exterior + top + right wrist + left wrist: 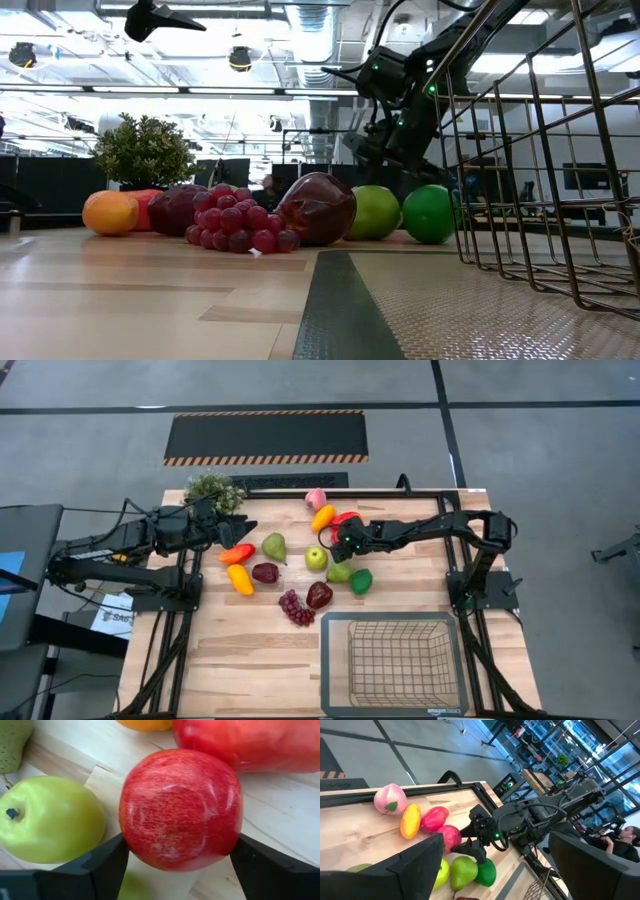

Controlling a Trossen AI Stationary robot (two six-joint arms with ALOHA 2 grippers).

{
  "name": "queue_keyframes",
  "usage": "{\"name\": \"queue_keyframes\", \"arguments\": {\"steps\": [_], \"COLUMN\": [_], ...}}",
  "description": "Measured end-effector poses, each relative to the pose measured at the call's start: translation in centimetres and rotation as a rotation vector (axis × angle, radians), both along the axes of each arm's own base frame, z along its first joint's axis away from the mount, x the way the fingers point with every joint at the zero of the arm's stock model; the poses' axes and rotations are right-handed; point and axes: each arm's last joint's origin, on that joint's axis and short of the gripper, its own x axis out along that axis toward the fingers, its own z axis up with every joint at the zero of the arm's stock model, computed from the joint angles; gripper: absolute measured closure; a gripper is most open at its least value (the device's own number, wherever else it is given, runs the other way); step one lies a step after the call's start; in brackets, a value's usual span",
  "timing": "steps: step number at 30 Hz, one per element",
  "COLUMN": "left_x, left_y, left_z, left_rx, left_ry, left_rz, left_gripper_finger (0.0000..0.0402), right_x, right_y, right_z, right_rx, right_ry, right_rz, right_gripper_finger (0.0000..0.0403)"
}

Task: Build produce basket
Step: Put the red apple into the wire basket

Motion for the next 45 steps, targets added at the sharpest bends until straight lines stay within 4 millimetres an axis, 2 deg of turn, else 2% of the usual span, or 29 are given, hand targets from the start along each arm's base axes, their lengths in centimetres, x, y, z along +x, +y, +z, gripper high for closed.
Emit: {"name": "queue_keyframes", "arguments": {"steps": [11, 14, 20, 25, 31, 38, 42, 45], "left_x": [0.0, 0.0, 0.0, 0.0, 0.0, 0.0, 0.0, 0.0], "left_y": [0.0, 0.0, 0.0, 0.0, 0.0, 0.0, 0.0, 0.1], "left_z": [0.0, 0.0, 0.0, 0.0, 0.0, 0.0, 0.0, 0.0], "left_rx": [-0.002, -0.002, -0.002, -0.003, -0.017, -0.024, -0.024, -0.019], "left_ry": [0.002, 0.002, 0.002, 0.001, -0.005, -0.01, -0.014, -0.014], "left_rz": [0.001, 0.0, 0.001, 0.001, 0.005, 0.009, 0.025, 0.043], "left_gripper_finger": [0.0055, 0.0055, 0.0055, 0.0055, 0.0055, 0.0055, 0.0055, 0.0055], "right_x": [0.0, -0.1, -0.7, -2.2, -5.3, -11.2, -14.7, -16.4], "right_y": [0.1, 0.2, 0.4, 1.1, 4.5, 10.4, 13.9, 16.4], "right_z": [0.0, 0.6, 3.3, 6.7, 10.8, 15.6, 17.4, 18.3], "right_rx": [0.014, 0.032, 0.01, 0.04, 0.148, 0.337, 0.476, 0.579], "right_ry": [-0.005, -0.024, -0.105, -0.191, -0.221, -0.299, -0.333, -0.364], "right_rz": [0.012, 0.026, 0.028, 0.083, 0.258, 0.46, 0.55, 0.586], "right_gripper_finger": [0.0099, 0.0099, 0.01, 0.01, 0.0101, 0.0101, 0.0101, 0.0101]}}
